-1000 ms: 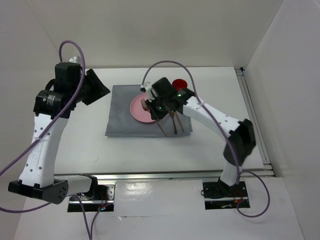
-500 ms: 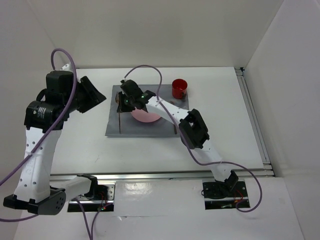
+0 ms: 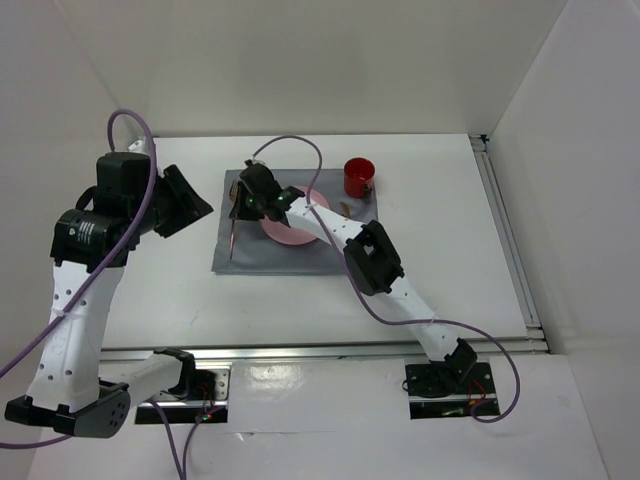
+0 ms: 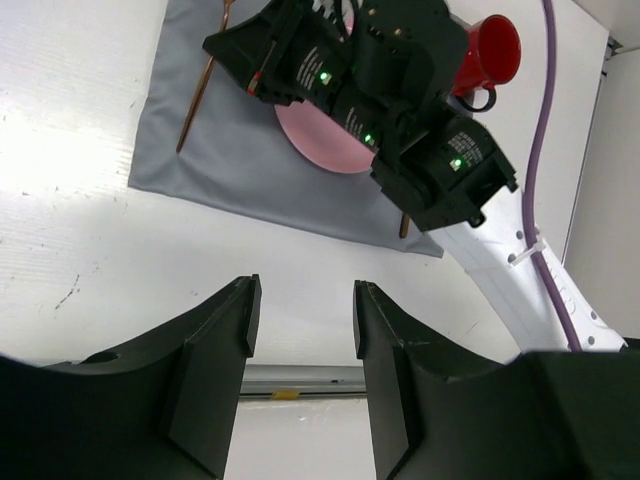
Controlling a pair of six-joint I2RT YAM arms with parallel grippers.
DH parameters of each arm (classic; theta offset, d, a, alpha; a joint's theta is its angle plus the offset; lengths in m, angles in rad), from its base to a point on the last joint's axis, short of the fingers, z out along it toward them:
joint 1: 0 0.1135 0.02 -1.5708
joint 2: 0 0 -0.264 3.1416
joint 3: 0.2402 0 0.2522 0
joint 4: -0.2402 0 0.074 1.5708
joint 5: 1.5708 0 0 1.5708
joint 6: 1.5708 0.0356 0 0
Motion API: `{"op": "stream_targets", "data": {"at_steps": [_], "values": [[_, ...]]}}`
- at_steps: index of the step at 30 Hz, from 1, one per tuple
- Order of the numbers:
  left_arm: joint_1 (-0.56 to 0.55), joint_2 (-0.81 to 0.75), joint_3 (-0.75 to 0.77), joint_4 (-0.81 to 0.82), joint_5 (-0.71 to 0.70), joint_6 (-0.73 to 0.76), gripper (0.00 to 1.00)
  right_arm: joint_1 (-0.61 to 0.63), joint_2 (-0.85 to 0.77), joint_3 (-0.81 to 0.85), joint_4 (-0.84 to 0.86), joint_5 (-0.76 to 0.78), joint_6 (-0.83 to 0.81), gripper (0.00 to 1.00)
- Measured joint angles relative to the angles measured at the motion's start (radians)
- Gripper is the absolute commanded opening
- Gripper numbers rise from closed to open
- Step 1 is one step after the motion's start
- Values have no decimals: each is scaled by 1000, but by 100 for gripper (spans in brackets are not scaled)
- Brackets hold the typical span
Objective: Set the dinner table for one person
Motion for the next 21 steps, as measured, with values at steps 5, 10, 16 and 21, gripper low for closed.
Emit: {"op": "stream_targets", "data": {"at_steps": [5,10,16,21], "values": [[0,-1,-17,-4,0,2,58,-29,26,37,3,0,0,16],[0,0,-22,-4,0,2,58,-46,29,37,6,8,-20,49],[0,3,-22,-4,0,2,58,-51,29,37,31,23,-49,62],[0,10,-22,-4,-1,6,58,-51,-5,0,47,24,-69,71]]}}
